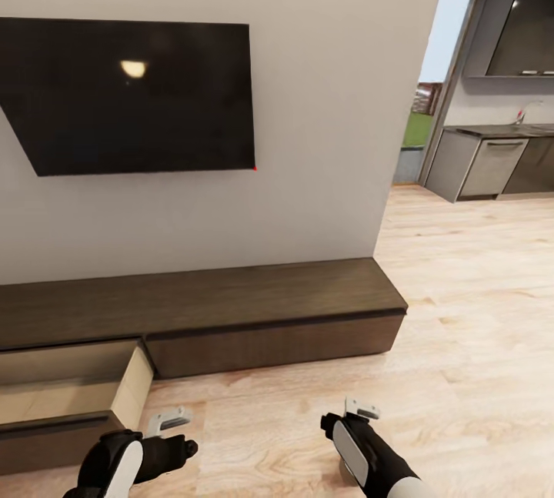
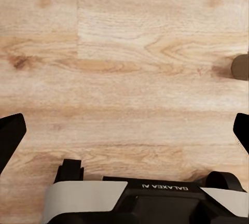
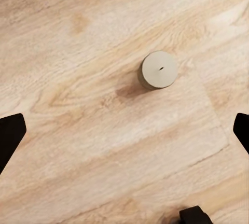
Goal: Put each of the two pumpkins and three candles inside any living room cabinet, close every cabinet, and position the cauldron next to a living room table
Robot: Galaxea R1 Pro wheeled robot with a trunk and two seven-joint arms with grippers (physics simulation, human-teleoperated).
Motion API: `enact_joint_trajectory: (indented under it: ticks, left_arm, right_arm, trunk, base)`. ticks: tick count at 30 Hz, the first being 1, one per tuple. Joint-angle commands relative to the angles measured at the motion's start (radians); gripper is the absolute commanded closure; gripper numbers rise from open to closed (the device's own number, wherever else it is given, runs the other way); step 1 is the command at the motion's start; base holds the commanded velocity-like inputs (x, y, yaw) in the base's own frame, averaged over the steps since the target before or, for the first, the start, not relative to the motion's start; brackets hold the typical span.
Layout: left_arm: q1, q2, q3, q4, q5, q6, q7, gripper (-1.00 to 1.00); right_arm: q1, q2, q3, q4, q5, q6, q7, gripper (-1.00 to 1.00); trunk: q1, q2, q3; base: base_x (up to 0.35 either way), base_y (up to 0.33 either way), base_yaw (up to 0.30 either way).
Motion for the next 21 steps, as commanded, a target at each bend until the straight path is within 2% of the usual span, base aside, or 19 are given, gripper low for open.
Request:
enact_joint_trajectory:
  ticks: [1,6,8,16,21]
  left_arm:
    - [-0.003,0.000,0.003,0.000,0.000,-0.001,0.000,-1.00]
    - [-0.008,-0.006,0.008,0.007,-0.002,-0.004,0.002,-1.00]
    - [-0.009,-0.008,0.008,0.011,-0.003,-0.006,0.003,-1.00]
    - [-0.009,-0.008,0.008,0.016,0.000,-0.008,0.000,-1.00]
    - [-0.009,-0.007,0.009,0.017,0.008,-0.007,-0.012,-1.00]
  right_arm:
    - [0.000,0.000,0.001,0.000,0.000,-0.003,-0.001,-1.00]
    - [0.000,0.000,0.006,0.000,-0.004,-0.113,-0.001,-1.00]
    - [0.000,-0.001,0.004,0.002,-0.011,-0.127,0.000,-1.00]
    - [0.000,-0.002,-0.003,0.016,-0.021,-0.133,0.006,-1.00]
    - [0.000,-0.006,-0.004,0.024,-0.023,-0.103,0.006,-1.00]
  trunk:
    - [0.004,-0.007,-0.003]
    - [0.023,-0.042,-0.019]
    - [0.031,-0.056,-0.025]
    - [0.061,-0.112,-0.050]
    - [0.081,-0.147,-0.066]
  base:
    - [0.000,0.000,0.000]
    - [0.000,0.000,0.000]
    - [0.000,0.000,0.000]
    - [0.000,0.000,0.000]
    - [0.000,0.000,0.000]
